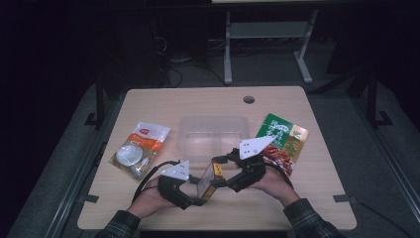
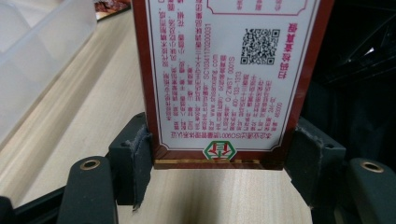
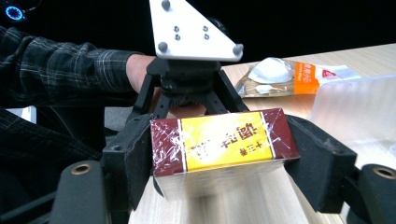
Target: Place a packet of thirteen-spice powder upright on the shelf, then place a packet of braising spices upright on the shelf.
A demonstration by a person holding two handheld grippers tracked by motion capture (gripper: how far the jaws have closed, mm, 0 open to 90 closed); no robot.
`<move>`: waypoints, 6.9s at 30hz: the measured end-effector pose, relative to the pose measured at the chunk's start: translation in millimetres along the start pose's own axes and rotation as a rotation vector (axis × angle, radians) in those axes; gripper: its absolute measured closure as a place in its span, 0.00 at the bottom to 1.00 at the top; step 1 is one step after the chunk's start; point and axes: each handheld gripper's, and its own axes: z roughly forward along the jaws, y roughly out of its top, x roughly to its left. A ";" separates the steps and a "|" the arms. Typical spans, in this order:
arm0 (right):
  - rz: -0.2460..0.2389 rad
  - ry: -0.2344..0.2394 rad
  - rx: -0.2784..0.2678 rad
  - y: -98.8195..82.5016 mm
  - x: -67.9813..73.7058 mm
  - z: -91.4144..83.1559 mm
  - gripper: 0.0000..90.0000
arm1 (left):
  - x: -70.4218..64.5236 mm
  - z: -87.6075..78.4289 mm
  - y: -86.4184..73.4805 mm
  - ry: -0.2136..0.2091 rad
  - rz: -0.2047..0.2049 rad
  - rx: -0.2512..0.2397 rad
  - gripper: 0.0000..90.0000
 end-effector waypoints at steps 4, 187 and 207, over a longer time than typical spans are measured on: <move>-0.003 0.014 0.001 2.9 1.6 4.7 0.32 | -0.6 3.6 1.0 -0.014 0.005 0.014 0.35; -0.029 -0.226 0.184 52.8 -130.9 -14.5 0.20 | 1.9 -11.3 -40.3 0.176 -0.159 0.085 0.19; 0.079 -0.374 0.178 28.4 -66.8 -30.2 0.19 | 2.9 -14.5 -40.1 0.196 -0.156 0.089 0.19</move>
